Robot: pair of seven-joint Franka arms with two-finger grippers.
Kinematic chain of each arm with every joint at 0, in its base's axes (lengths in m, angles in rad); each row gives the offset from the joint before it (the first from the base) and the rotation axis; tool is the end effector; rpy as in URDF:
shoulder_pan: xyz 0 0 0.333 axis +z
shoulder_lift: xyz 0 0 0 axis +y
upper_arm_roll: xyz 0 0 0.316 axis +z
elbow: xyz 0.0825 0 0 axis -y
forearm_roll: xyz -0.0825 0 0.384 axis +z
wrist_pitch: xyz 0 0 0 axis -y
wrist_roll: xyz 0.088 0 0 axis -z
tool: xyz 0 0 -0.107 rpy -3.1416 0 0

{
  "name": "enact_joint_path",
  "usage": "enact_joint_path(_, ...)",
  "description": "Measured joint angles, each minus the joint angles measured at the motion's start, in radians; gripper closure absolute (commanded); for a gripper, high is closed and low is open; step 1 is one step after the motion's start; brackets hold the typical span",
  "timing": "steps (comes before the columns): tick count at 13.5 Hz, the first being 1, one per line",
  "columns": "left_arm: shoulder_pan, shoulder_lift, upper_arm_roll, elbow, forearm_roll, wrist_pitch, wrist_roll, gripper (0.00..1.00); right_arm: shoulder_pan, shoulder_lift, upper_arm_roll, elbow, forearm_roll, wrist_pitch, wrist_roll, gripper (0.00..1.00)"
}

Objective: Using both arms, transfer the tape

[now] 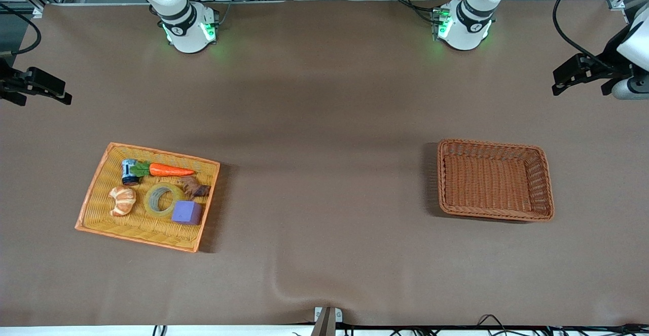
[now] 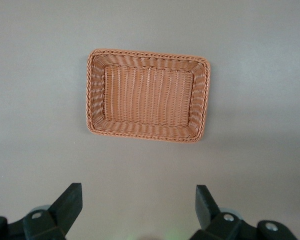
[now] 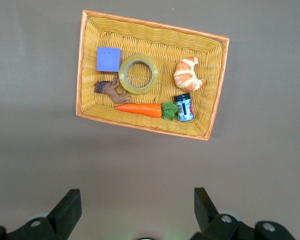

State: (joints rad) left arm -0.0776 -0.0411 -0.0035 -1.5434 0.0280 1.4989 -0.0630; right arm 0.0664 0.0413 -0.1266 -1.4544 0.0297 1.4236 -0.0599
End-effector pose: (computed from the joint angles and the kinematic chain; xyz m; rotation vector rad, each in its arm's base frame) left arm 0.5330 -0.0402 0.6535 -3.1133 0.0251 0.0021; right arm 0.5515 -0.0280 0.6436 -3.1111 -0.0045 0.1092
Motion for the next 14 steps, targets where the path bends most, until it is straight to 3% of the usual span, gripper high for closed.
enact_joint_path(9,0.006,-0.002,0.005,-0.003,0.001,-0.001,0.000,0.00,0.004,0.005,0.000,-0.019,0.000,0.010,0.000,0.00)
enact_joint_path(12,0.008,-0.002,0.006,-0.003,0.001,-0.005,0.000,0.00,0.035,0.019,0.001,-0.116,0.001,0.126,0.001,0.00)
enact_joint_path(14,0.008,-0.002,0.006,-0.004,0.001,-0.005,0.000,0.00,0.077,0.041,0.003,-0.223,0.002,0.286,0.002,0.00)
